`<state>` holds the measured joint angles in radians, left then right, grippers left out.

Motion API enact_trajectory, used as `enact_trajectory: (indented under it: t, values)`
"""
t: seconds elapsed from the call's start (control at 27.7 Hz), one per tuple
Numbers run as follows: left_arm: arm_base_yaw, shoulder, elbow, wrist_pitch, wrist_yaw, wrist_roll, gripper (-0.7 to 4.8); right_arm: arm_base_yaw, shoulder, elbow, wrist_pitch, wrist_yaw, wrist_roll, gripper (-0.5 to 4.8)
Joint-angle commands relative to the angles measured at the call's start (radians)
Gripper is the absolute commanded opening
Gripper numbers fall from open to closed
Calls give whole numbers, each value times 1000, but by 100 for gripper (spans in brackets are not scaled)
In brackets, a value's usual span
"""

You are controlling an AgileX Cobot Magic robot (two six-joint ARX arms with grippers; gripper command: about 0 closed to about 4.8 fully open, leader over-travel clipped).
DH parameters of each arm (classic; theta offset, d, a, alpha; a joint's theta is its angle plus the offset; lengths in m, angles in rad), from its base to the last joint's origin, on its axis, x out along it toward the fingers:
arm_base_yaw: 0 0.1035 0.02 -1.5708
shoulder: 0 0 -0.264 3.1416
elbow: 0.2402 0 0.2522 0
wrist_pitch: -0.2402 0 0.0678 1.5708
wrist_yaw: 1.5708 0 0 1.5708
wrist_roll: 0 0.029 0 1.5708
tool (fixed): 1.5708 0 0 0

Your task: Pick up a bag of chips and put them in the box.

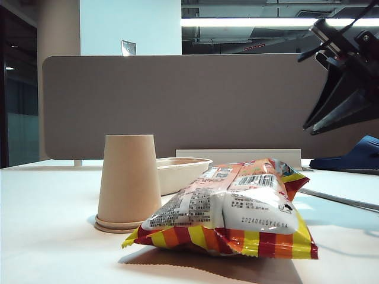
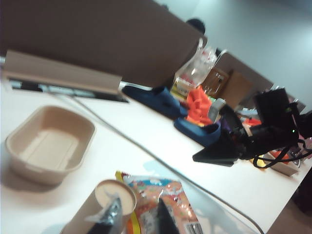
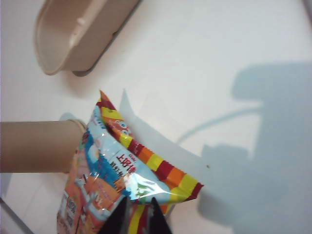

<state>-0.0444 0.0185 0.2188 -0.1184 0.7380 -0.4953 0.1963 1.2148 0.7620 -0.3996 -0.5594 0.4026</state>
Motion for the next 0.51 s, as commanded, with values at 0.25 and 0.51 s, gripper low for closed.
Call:
enact_trajectory:
  t: [0.25,0.51]
  values:
    - [0,262,285,-113,101,67,94,0,-3,3,4,-98,1,54]
    - [-38,654,569,-173,210,122,94,1,-3,-1,-56,-97,-39,78]
